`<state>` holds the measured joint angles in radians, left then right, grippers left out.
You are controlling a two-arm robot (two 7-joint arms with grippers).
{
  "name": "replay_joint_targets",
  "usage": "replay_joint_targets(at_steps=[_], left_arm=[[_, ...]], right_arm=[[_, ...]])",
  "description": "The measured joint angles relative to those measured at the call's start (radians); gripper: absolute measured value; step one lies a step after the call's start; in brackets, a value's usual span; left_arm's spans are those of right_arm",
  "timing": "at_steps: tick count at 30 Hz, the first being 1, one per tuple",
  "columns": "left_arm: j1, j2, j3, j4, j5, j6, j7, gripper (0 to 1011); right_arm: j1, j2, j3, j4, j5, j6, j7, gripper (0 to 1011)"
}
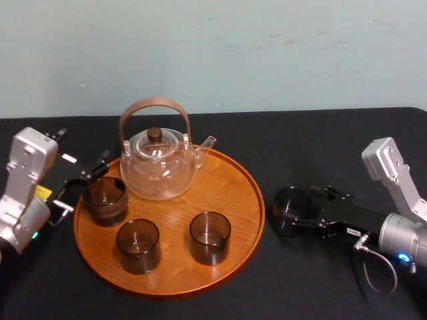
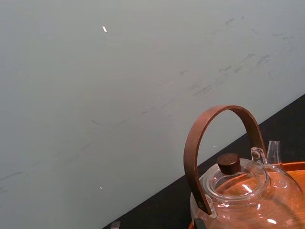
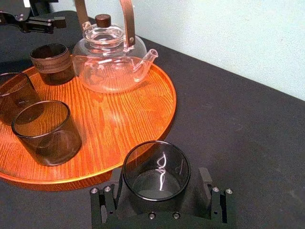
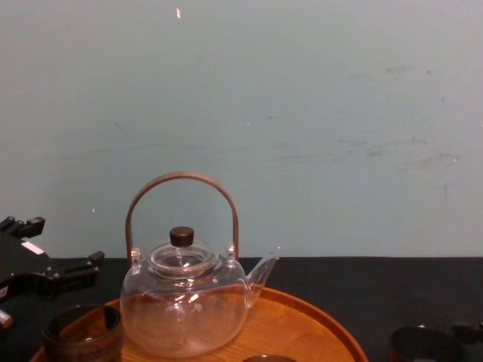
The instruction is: Pick up the glass from the table and place it on the tray.
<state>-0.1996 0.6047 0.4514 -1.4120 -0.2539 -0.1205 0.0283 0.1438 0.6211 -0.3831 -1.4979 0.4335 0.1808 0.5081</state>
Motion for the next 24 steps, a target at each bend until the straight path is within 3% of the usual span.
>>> replay_joint_targets(at_steps=[24], left_arm=[[0.000,0.000,0.000,0.000,0.000,0.000,0.000,1001]], right_arm=[[0.047,-0.024,-0.034,0.035,-0.019,0.013,0.009,1003]])
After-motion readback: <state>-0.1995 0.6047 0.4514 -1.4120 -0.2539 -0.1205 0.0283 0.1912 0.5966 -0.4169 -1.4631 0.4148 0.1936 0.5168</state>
